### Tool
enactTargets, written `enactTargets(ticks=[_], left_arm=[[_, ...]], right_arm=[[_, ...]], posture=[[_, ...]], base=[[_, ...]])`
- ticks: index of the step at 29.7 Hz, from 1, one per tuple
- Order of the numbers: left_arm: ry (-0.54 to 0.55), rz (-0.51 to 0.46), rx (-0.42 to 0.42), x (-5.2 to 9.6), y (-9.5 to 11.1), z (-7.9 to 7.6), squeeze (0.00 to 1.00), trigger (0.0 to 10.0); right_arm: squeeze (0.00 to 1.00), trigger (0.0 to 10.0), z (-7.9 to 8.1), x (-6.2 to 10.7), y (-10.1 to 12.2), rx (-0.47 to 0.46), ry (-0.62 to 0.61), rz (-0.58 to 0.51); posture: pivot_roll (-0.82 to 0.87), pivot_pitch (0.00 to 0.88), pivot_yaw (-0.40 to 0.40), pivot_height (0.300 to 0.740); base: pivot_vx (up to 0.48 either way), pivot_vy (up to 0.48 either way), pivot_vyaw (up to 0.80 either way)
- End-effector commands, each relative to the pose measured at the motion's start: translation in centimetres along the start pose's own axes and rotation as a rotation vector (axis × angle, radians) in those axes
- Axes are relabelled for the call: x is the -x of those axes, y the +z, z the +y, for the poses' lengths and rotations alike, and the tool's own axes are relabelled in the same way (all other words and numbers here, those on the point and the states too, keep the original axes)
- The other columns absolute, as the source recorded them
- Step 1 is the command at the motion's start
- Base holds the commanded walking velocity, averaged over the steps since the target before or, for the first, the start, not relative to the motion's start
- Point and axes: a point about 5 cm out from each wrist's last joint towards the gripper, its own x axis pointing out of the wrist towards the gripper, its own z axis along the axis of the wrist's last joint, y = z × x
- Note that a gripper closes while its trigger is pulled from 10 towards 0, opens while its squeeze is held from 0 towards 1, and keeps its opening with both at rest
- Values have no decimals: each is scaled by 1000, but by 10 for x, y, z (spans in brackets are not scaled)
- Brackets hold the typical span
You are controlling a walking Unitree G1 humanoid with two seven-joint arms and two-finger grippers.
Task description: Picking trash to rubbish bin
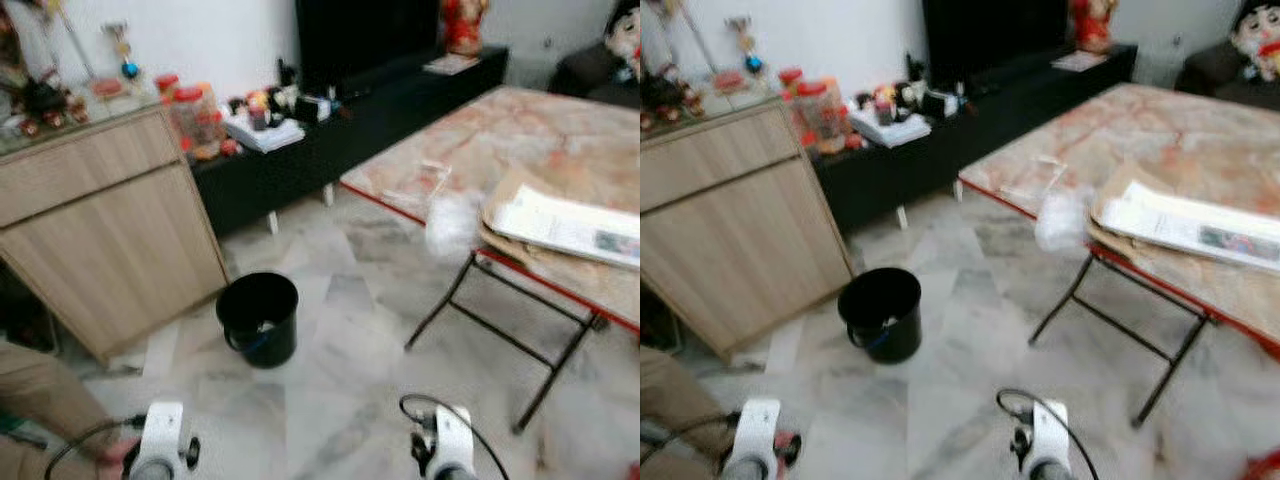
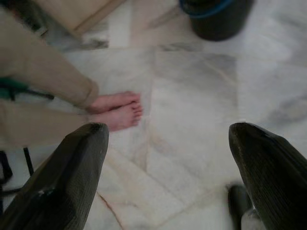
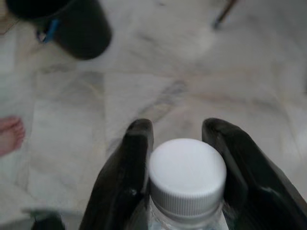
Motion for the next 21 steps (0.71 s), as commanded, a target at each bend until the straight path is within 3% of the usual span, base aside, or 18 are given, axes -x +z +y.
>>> enactTargets(ticks=[1, 4, 21], left_arm=[[25, 40, -8, 3, -11, 10, 0, 10000], [26, 41, -9, 3, -11, 10, 0, 10000], [25, 46, -15, 4, -13, 11, 0, 10000]], right_arm=[[0, 10000, 16, -2, 4, 1, 45, -13], [0, 10000, 17, -2, 4, 6, 52, -11], [0, 10000, 14, -2, 3, -6, 48, -11]], posture=[[-8, 0, 64, 740], [-8, 0, 65, 740], [-8, 0, 68, 740]], base=[[420, 0, 794], [420, 0, 742], [419, 0, 0]])
